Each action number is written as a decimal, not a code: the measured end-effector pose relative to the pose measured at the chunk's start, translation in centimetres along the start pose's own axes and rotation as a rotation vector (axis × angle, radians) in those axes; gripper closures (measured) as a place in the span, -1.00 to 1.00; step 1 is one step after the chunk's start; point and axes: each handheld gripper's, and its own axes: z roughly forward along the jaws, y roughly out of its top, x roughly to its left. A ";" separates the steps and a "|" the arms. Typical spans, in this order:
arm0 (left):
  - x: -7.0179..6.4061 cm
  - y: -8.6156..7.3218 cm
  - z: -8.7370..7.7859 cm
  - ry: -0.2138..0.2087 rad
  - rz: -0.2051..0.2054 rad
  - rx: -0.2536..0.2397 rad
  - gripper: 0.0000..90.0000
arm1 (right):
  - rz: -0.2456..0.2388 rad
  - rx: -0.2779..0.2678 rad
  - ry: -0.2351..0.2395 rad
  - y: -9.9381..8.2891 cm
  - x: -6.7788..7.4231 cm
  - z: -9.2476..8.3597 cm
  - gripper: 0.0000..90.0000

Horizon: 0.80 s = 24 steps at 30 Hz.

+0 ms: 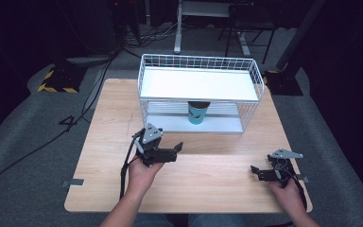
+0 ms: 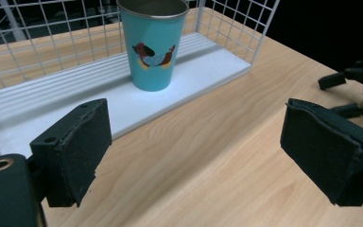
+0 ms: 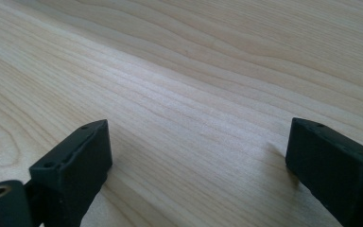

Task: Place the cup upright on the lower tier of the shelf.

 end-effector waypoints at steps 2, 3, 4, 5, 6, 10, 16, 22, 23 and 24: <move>0.0 -0.5 -1.3 -0.011 0.018 0.012 -0.77 | -0.001 0.002 0.002 0.1 0.1 0.0 -0.83; 0.0 -0.5 -1.3 -0.011 0.018 0.012 -0.77 | -0.001 0.002 0.002 0.1 0.1 0.0 -0.83; 0.0 -1.0 -2.2 -0.016 0.030 0.016 -0.77 | -0.003 0.003 0.004 0.1 0.1 0.1 -0.83; 0.0 -1.0 -2.2 -0.016 0.030 0.016 -0.77 | -0.003 0.003 0.004 0.1 0.1 0.1 -0.83; 0.0 -1.3 -2.6 -0.016 0.034 0.015 -0.77 | -0.004 0.002 0.006 0.1 0.2 0.1 -0.83; 0.3 -2.5 -3.9 -0.016 0.058 0.035 -0.77 | -0.005 0.002 0.006 0.2 0.2 0.2 -0.83; 1.3 -4.7 -4.8 -0.041 0.019 0.081 -0.77 | -0.005 0.003 0.003 0.3 0.3 0.3 -0.83; 1.9 -6.5 -5.2 -0.057 -0.018 0.114 -0.77 | -0.005 0.003 0.003 0.3 0.3 0.3 -0.83; 1.9 -6.5 -5.2 -0.057 -0.018 0.114 -0.77 | -0.005 0.003 0.003 0.3 0.3 0.3 -0.83; 2.1 -7.0 -5.0 -0.061 -0.034 0.145 -0.77 | -0.005 0.003 0.003 0.3 0.3 0.3 -0.83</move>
